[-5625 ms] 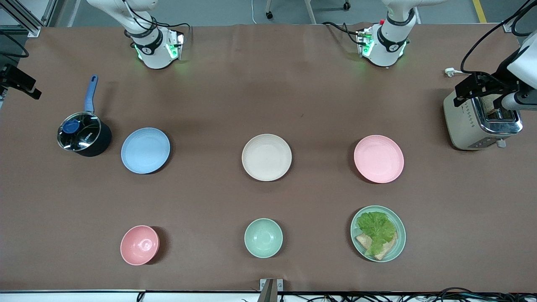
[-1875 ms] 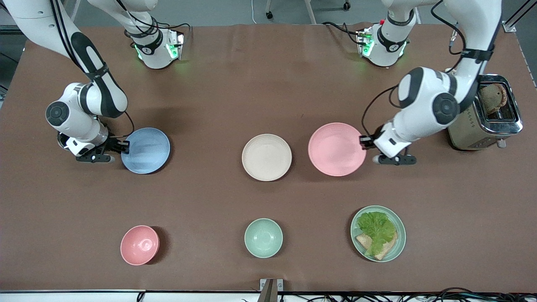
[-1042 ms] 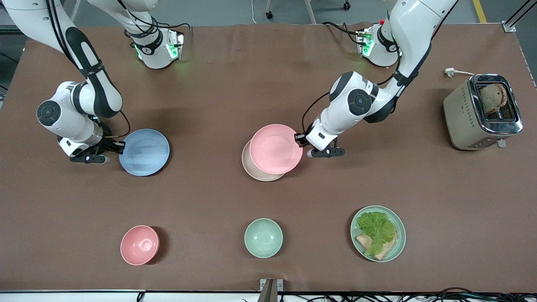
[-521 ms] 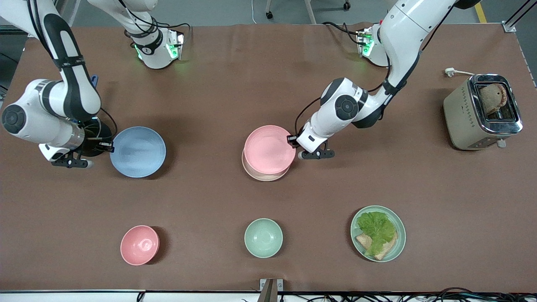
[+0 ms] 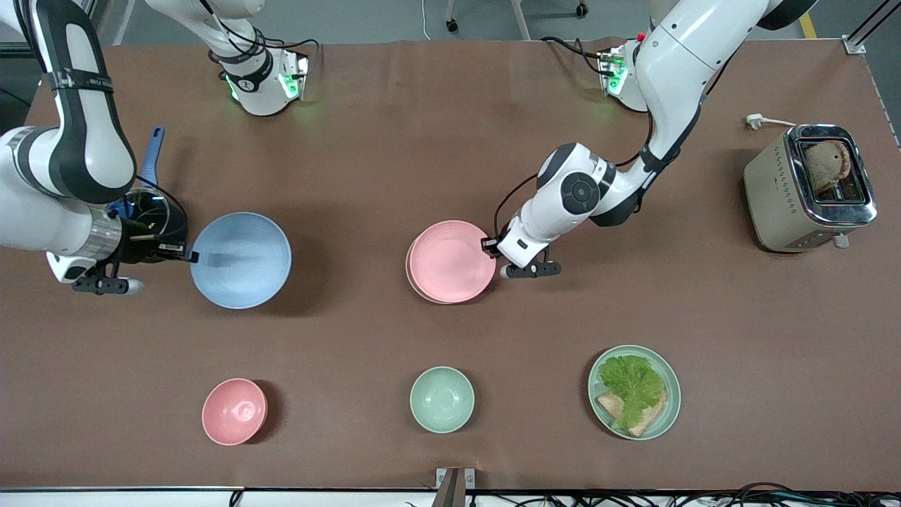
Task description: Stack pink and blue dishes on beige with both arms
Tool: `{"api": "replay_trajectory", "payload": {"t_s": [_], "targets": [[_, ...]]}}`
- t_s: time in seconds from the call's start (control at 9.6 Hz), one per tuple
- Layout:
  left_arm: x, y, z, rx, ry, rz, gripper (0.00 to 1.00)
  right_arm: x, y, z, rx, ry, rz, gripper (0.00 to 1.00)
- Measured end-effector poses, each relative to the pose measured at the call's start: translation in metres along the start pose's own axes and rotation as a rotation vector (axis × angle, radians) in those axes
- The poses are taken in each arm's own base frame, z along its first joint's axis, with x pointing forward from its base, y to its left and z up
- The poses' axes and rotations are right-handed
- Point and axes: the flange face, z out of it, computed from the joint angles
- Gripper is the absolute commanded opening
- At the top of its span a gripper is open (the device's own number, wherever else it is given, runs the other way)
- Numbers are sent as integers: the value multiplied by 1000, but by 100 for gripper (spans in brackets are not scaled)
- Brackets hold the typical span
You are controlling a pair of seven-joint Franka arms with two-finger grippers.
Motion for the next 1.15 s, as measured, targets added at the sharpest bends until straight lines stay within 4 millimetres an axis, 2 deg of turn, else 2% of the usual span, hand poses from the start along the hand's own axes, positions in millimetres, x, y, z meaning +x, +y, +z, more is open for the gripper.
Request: {"api": "replay_trajectory", "payload": {"t_s": [0.1,0.21,0.31,0.42,0.52,0.73,0.83,0.94,1.04,1.15], "targets": [[0,2,3,-2,-3,-9,3,1,-30,1,15,5,-12,1],[-2,4,5,0,-4,-14,16,2,-63,1,15,11,-11,1],[-3,6,5,2,-3,-16,67,0,-97,2,14,22,-6,1],[-3,6,5,2,-2,-17,100,-5,-131,8,17,32,-4,1],[-1,5,4,2,1,-17,100,-12,-160,16,21,33,-8,1],[4,9,-3,-5,15,-13,100,-22,-195,26,30,32,-11,1],[7,14,-18,8,16,-5,100,-27,-211,32,36,40,-4,1],[13,18,-49,57,19,20,100,-34,-230,44,41,47,1,1],[24,17,-97,138,46,50,100,-43,-247,61,41,51,3,1],[39,9,-153,236,76,63,100,-52,-258,77,38,57,5,1]]}}
